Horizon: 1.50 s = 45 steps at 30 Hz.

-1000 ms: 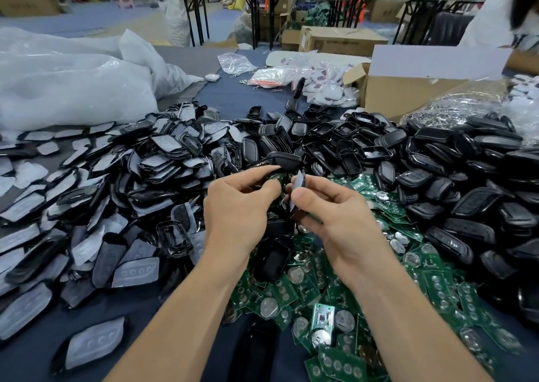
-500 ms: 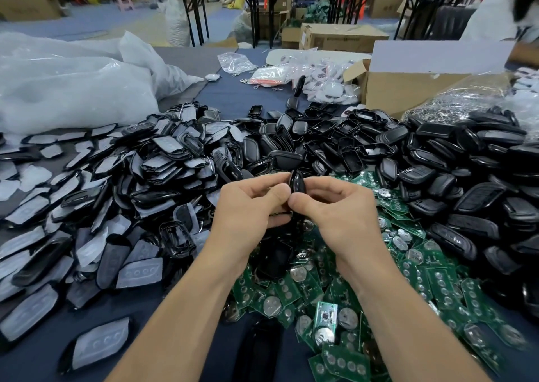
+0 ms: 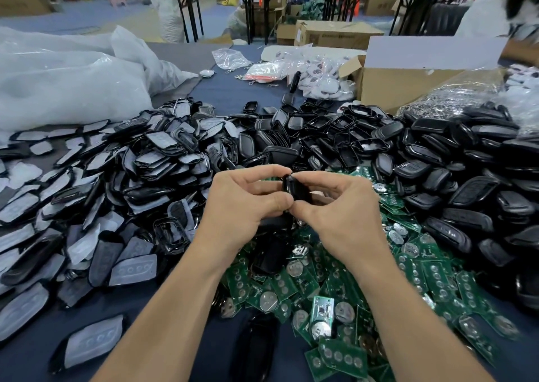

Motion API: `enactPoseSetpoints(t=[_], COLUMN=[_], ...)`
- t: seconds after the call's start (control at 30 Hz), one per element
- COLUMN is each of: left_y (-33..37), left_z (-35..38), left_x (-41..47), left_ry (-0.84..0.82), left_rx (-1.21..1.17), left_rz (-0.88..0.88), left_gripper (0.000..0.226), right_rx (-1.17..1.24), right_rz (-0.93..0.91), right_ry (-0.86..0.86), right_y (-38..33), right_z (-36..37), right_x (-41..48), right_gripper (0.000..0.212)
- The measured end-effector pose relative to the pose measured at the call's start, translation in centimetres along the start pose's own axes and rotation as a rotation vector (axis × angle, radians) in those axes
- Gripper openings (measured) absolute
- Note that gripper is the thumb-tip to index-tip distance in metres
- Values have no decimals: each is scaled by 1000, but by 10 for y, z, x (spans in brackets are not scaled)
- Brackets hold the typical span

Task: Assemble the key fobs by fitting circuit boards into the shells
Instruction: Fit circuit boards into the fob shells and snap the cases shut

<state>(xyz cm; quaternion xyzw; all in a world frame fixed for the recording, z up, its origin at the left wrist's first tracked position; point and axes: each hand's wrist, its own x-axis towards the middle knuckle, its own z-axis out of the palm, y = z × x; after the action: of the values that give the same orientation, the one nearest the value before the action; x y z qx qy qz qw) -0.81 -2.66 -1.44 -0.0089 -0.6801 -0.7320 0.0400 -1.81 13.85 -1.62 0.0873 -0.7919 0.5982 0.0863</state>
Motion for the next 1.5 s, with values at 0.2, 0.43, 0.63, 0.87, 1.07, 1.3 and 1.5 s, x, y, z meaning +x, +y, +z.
enactPoseSetpoints(t=[0.2,0.43,0.63,0.87,1.07,1.3,1.5], left_y=[0,-6,-8,-5,-7,-5,-3], left_z=[0,6,4,0,2,5,3], left_x=[-1,0,-1,0,1,-2,-2], left_ry=[-21,115,113,11,90,128,85], left_rx=[-33,-101,-100,-41,-65,-70,-41], left_rz=[-7,-59,-36,8,13,-16,-24], left_gripper=[31,34,37,46,49,42,51], right_rx=[-135,-314,95,244,455,110,158], right_rz=[-44,-239,77,126,221,94,144], right_ry=[19,91,20,-1,-68,-42,-135], right_y=[-4,-3,0,2,-1,4,6], right_z=[2,9,6,1,3,-2,-7], right_x=[-8,-9,3,7,7,6,7], right_gripper=[39,46,30,30,39,26,39])
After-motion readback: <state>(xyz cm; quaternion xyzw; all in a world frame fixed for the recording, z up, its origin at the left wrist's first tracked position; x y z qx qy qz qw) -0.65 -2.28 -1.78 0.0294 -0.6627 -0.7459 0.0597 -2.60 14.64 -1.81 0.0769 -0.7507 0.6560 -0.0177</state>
